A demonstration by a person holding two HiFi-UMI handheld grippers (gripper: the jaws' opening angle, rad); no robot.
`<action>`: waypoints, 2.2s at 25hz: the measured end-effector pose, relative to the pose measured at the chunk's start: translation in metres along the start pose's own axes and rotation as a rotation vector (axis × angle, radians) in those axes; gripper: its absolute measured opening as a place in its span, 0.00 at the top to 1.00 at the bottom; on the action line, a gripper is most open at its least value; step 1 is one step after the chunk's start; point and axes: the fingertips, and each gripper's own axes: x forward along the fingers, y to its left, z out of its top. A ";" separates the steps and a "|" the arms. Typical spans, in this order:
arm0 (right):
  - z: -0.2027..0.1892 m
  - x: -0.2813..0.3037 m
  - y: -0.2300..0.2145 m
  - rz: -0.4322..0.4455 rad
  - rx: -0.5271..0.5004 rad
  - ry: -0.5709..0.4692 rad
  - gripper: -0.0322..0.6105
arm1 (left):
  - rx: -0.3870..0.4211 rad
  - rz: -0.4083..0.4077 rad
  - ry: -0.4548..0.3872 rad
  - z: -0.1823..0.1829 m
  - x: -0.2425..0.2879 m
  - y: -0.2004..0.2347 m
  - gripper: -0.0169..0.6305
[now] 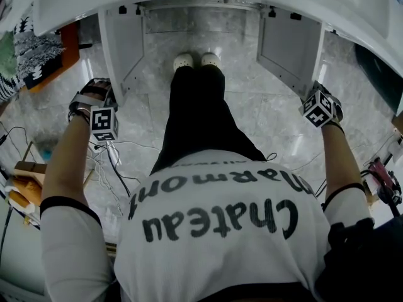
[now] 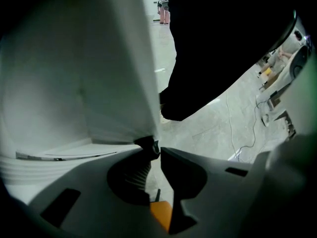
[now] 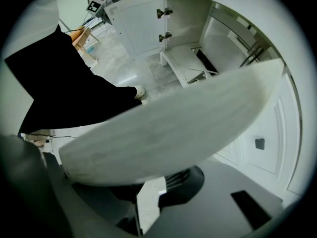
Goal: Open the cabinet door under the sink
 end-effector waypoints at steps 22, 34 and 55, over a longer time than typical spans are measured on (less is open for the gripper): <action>-0.028 -0.049 -0.032 -0.145 0.294 0.096 0.90 | -0.588 0.221 0.171 -0.043 -0.035 0.047 0.92; -0.017 -0.106 -0.058 -0.326 0.744 -0.214 0.92 | -1.405 0.425 0.120 -0.059 -0.088 0.052 0.92; 0.027 -0.294 -0.149 -0.613 1.218 -1.080 0.92 | -1.774 0.782 -0.471 -0.037 -0.231 0.174 0.96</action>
